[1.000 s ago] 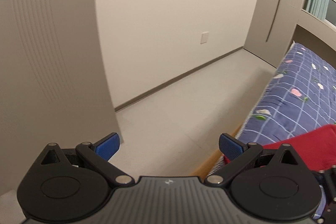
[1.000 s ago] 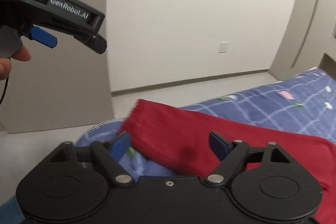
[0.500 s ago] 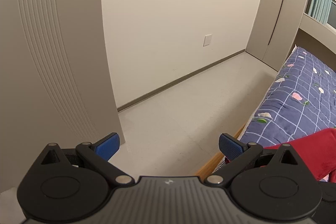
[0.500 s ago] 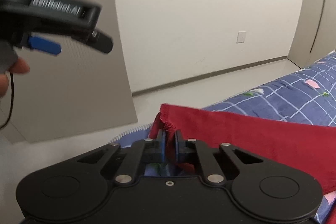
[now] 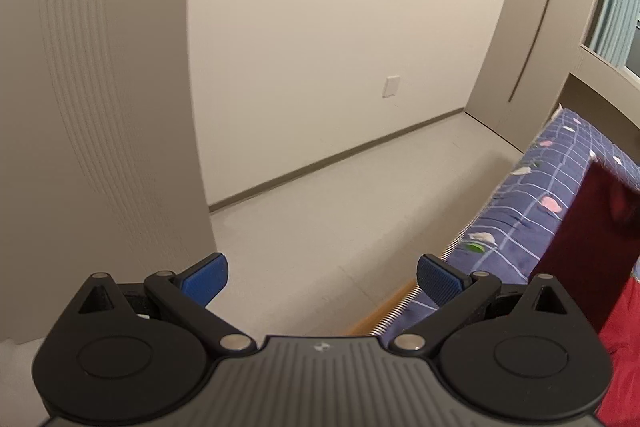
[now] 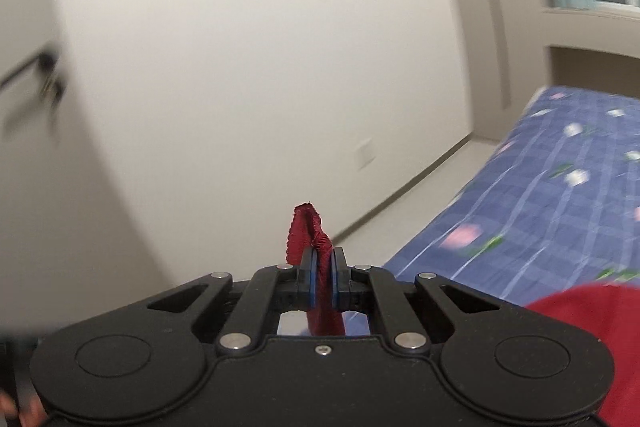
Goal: Fold small clothes
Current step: 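Carry the held cuff with the right gripper across the sweater body and lower it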
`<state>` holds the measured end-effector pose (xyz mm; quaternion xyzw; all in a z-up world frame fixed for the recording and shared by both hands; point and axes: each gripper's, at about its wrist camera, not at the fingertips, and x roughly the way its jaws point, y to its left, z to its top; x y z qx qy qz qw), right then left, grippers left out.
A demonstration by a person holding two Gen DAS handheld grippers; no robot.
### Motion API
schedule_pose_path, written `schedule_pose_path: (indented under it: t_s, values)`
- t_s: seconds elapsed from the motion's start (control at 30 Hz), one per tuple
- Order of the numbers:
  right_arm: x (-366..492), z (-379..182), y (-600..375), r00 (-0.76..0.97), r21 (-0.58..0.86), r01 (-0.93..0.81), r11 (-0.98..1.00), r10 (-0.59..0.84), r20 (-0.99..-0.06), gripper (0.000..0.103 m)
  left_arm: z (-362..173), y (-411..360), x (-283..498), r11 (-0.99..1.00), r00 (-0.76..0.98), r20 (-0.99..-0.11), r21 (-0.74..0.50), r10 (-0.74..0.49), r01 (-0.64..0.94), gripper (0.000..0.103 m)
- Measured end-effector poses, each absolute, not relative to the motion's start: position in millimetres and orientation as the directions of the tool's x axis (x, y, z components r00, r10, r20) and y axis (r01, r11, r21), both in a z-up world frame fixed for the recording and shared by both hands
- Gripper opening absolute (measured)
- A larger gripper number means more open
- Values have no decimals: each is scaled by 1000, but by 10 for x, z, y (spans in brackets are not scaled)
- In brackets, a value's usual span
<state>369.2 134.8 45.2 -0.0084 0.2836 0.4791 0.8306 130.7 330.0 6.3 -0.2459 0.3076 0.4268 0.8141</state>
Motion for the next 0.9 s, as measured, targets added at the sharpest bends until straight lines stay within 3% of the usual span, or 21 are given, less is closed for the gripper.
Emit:
schedule_pose_path:
  t_s: [0.13,0.4,0.73,0.9]
  values:
    - [4181,764,788,518,281,-709,646,748,-414,6,34,3159,1620,566,480,-719,-146,503,-811,103]
    - [4764,851,-476,708,288,-519,805,594,-383,6,5,2565,2412,700,570,-724,-170,388,-693,103]
    - [4998,-5,-1944,807,309,-245,919,370,-460,6,-124,1939,3239,811,603,-746,-150,282,-565,103]
    - [5013,-458,-2389,789,319,-133,938,295,-538,7,-233,1772,3688,845,642,-756,-258,125,-468,103]
